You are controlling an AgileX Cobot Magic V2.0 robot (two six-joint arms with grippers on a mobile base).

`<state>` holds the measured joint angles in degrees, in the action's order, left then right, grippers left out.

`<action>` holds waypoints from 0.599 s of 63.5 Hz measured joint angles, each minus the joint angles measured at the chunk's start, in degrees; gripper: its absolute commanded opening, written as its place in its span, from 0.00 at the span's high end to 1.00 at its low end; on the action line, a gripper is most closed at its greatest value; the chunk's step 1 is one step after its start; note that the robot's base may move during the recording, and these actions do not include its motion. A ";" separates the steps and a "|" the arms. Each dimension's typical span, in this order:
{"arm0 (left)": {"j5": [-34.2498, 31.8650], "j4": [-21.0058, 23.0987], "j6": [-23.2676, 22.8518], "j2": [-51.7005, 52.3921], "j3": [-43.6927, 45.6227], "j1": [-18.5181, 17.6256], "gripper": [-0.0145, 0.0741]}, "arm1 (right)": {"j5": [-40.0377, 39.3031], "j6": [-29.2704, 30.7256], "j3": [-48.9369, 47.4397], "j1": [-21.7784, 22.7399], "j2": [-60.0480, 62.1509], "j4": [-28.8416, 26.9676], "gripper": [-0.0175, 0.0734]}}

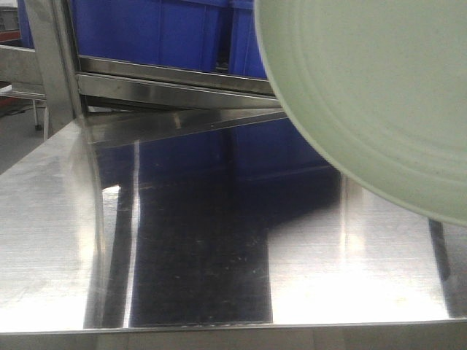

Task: Place green plate on second shelf with right arm
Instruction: 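Raise the held plate upright beside the right gripper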

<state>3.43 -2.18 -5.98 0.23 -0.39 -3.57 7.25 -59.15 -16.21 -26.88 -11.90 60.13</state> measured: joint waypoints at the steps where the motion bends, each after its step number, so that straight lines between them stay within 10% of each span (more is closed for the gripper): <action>1: 0.00 0.00 0.00 0.00 0.00 0.00 0.69 | 0.00 0.00 0.00 0.00 0.00 0.00 0.77; 38: 0.00 0.00 0.00 0.00 0.00 0.00 0.69 | 0.00 -0.10 0.00 0.00 0.00 0.00 0.77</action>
<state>3.43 -2.18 -5.98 0.23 -0.39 -3.57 7.25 -59.25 -16.21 -26.88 -11.90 60.13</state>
